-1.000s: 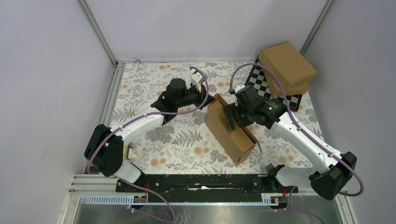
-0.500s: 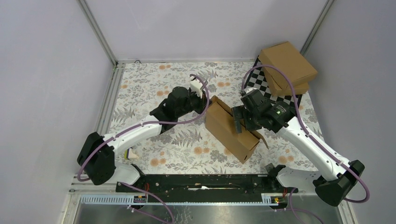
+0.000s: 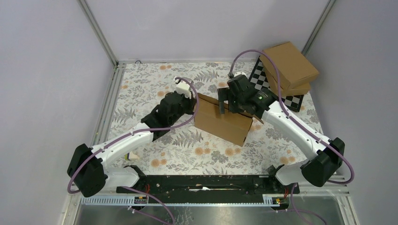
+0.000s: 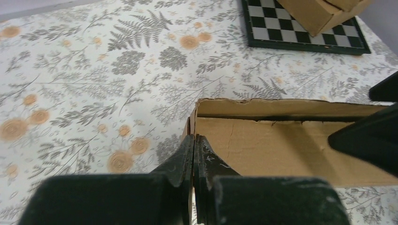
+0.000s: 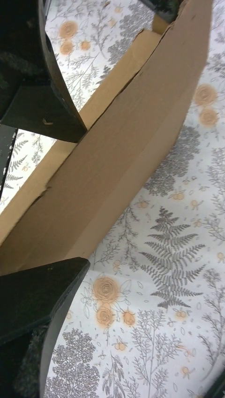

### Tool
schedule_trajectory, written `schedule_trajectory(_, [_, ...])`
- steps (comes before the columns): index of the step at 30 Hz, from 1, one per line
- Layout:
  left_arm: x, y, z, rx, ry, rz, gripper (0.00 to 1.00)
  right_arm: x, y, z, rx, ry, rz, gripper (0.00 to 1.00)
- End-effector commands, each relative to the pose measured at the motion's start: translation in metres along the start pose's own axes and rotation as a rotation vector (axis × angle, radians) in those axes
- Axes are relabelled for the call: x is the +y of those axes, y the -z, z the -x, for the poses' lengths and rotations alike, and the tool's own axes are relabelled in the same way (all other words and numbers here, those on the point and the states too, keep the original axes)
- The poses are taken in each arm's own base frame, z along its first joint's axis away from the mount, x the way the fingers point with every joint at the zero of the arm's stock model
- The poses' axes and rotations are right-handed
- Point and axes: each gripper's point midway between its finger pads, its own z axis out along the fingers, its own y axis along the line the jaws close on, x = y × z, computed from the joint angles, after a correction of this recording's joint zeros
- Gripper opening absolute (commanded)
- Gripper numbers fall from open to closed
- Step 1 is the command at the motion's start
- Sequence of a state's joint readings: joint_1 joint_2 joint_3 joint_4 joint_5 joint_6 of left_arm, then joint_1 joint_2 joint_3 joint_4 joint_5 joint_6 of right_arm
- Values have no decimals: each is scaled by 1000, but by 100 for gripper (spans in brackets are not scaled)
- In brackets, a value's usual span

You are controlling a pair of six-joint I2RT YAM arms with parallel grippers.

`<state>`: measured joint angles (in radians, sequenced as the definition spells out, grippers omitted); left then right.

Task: Fold the paper box

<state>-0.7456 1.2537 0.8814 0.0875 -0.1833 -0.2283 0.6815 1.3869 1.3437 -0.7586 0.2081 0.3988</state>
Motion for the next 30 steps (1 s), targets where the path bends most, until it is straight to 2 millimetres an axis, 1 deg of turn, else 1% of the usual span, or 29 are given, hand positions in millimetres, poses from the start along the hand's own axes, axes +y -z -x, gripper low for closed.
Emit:
schedule_trajectory(1, [23,12,-4,-2,4,102,0,-9,23,39,-139,-32,-46,100])
schedule_trajectory(3, [22,13,-7,1,9,94,0,-22,32,34,-134,-38,-67,100])
schedule_trajectory(5, [18,12,-10,10,10,73,0,-32,42,24,-113,-41,-63,100])
schedule_trajectory(8, [12,10,-16,30,9,41,0,-53,58,7,-102,-55,-83,100])
schedule_trajectory(11, [12,10,-21,40,13,40,0,-69,62,-14,-57,-60,-95,100])
schedule_trajectory(13, [11,10,-22,42,15,33,0,-78,60,-29,-12,-60,-107,100])
schedule_trajectory(15, [10,10,-23,46,15,27,0,-82,57,-39,14,-67,-115,100])
schedule_trajectory(17, [9,11,-22,44,18,20,0,-82,57,-43,21,-80,-113,99])
schedule_trajectory(18, [8,11,-21,44,19,16,0,-82,58,-42,14,-88,-109,95])
schedule_trajectory(21, [7,12,-19,38,18,13,0,-82,62,-40,-1,-96,-106,79])
schedule_trajectory(24, [8,12,-18,35,15,18,0,-85,57,-45,20,-70,-123,68])
schedule_trajectory(26, [8,12,-18,36,12,17,0,-86,53,-48,39,-56,-130,63])
schedule_trajectory(28, [7,11,-17,34,10,15,0,-89,50,-48,37,-48,-144,62])
schedule_trajectory(30, [7,12,-17,36,6,15,0,-89,48,-44,27,-45,-151,56])
